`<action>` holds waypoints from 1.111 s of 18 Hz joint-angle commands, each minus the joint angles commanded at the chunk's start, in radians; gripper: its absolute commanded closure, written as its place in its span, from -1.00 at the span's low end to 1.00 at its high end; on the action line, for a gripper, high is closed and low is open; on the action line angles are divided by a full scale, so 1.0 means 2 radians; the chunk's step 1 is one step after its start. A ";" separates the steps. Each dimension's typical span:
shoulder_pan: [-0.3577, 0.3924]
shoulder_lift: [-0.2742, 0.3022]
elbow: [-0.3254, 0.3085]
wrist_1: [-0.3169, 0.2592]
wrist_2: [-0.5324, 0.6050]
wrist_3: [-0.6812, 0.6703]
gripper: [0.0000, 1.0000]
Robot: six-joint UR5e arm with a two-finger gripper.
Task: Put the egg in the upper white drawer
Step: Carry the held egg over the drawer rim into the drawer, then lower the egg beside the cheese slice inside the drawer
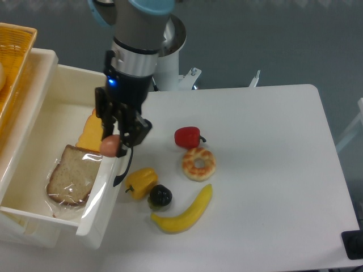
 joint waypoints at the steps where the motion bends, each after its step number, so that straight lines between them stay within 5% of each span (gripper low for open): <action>1: -0.005 0.000 -0.002 -0.001 0.004 0.001 0.71; 20: -0.074 0.008 -0.069 -0.030 0.108 0.102 0.70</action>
